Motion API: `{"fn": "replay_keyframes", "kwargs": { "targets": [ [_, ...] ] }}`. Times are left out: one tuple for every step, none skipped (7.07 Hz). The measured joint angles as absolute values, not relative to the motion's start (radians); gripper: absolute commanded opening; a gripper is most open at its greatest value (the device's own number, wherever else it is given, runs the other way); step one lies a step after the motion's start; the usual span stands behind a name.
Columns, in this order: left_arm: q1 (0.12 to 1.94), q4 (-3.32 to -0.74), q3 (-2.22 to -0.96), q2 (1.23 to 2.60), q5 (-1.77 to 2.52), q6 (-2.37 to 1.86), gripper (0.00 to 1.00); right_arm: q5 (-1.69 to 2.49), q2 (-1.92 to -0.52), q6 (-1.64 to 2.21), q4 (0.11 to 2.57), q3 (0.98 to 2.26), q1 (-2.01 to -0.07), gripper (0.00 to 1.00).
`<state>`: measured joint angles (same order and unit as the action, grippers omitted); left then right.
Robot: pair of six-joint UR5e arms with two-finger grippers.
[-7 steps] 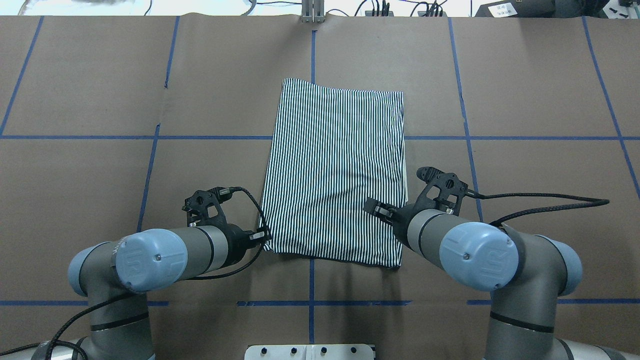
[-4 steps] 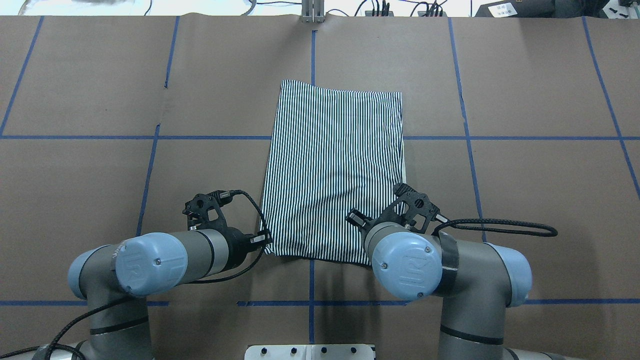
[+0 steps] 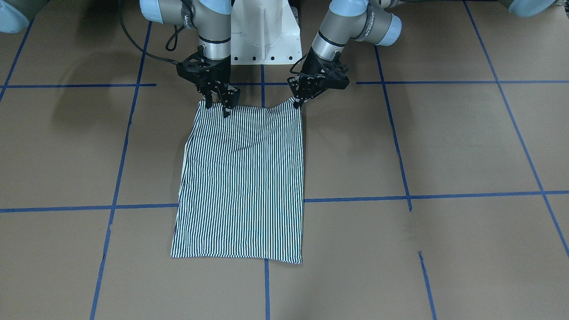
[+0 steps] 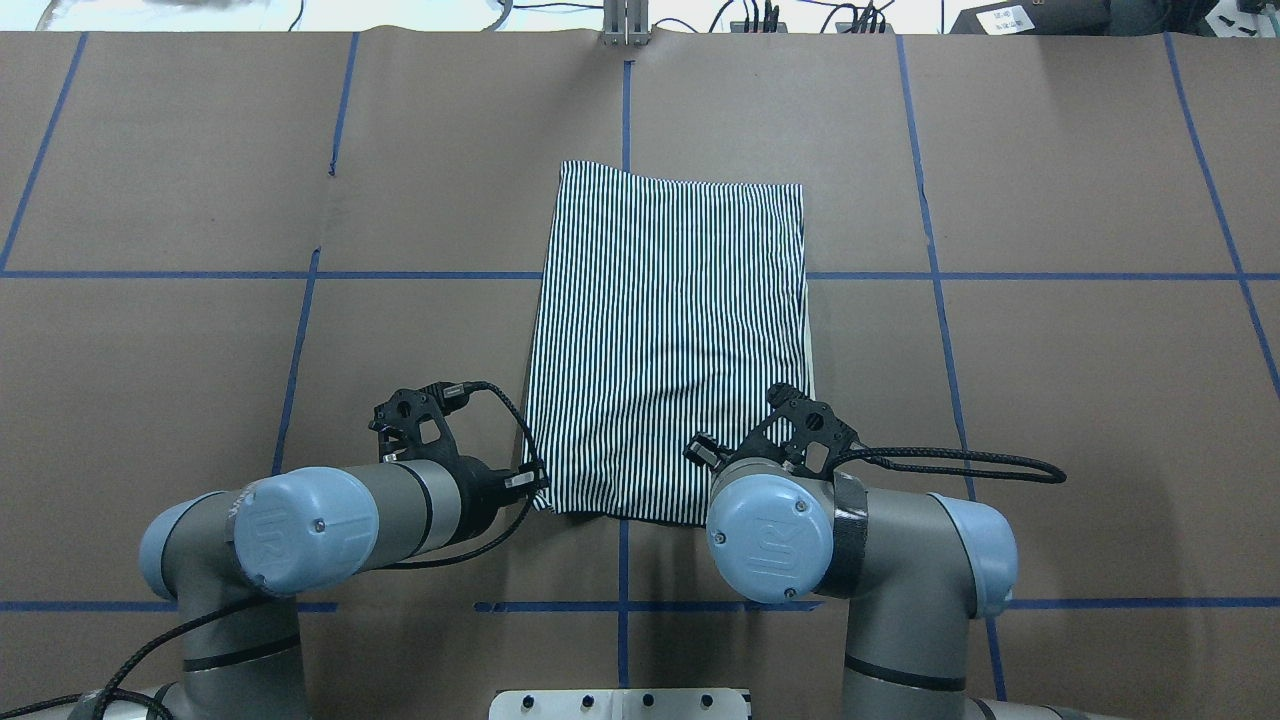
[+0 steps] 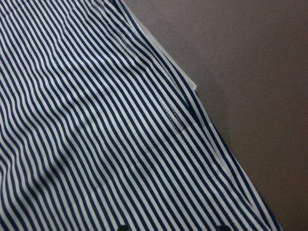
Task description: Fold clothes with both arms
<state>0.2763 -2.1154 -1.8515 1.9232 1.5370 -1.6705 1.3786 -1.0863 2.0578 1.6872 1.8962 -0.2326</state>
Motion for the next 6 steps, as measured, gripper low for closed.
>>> {"fn": "replay_keyframes", "kwargs": {
  "targets": [
    [0.276,-2.115,-1.852,1.924,1.537,-1.67,0.0,1.379,-1.082,2.052,1.694,1.888,-0.23,0.69],
    [0.276,-2.115,-1.852,1.925,1.537,-1.671,0.0,1.38,-1.079,2.045,1.701,1.88,-0.225,0.69],
    [0.276,-2.115,-1.852,1.925,1.537,-1.671,0.0,1.38,-1.074,2.041,1.708,1.869,-0.218,0.68],
    [0.276,-2.115,-1.852,1.925,1.537,-1.671,0.0,1.38,-1.071,2.039,1.712,1.858,-0.213,0.68],
    [0.276,-2.115,-1.852,1.925,1.538,-1.671,0.0,1.379,-1.07,2.036,1.715,1.852,-0.21,0.68],
    [0.276,-2.115,-1.853,1.925,1.538,-1.671,0.0,1.379,-1.069,2.034,1.715,1.847,-0.208,0.68]
  ]
}}
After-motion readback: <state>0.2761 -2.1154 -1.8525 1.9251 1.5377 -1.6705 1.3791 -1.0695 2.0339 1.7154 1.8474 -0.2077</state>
